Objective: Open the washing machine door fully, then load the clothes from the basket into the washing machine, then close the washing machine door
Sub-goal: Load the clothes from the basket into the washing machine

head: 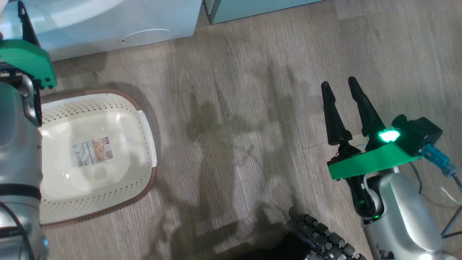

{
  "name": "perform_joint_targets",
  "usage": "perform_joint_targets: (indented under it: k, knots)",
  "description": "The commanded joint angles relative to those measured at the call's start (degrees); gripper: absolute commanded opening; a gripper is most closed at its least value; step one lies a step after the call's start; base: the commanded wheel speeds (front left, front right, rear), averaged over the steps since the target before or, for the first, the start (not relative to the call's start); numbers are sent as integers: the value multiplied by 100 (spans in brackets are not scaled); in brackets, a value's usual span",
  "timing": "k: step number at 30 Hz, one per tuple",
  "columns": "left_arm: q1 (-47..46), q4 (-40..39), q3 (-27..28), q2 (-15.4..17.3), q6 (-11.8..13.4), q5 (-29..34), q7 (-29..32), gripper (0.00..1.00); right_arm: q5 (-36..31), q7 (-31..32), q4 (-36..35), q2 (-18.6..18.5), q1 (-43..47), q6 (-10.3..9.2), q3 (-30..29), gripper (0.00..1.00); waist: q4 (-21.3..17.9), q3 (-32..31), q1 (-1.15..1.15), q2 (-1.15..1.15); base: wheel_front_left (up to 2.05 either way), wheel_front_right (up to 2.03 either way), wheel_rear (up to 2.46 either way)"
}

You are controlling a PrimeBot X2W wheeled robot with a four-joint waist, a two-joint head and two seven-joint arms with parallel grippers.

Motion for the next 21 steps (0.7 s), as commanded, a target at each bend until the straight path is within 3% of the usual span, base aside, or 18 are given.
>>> perform_joint_targets:
  k: [1,12,13,14,21]
  knots:
    - [-181,-68,77,314,52,30,-10,100,40,-53,-163,-12,-23,0,109,100,-9,13,0,0,0,0,0]
    - [-541,382,-16,345,60,-31,-68,100,39,-53,-176,-12,-62,0,82,100,18,113,0,0,0,0,0]
    - [-566,410,-28,344,38,-41,-71,28,37,-53,-174,-12,-66,0,81,100,22,117,0,0,0,0,0]
    - [-589,426,-39,345,33,-47,-74,0,33,-53,-171,-12,-71,0,82,100,25,119,0,0,0,0,0]
    - [-610,388,-101,348,23,-86,-86,0,26,-53,-147,-12,-90,0,82,100,40,104,0,0,0,0,0]
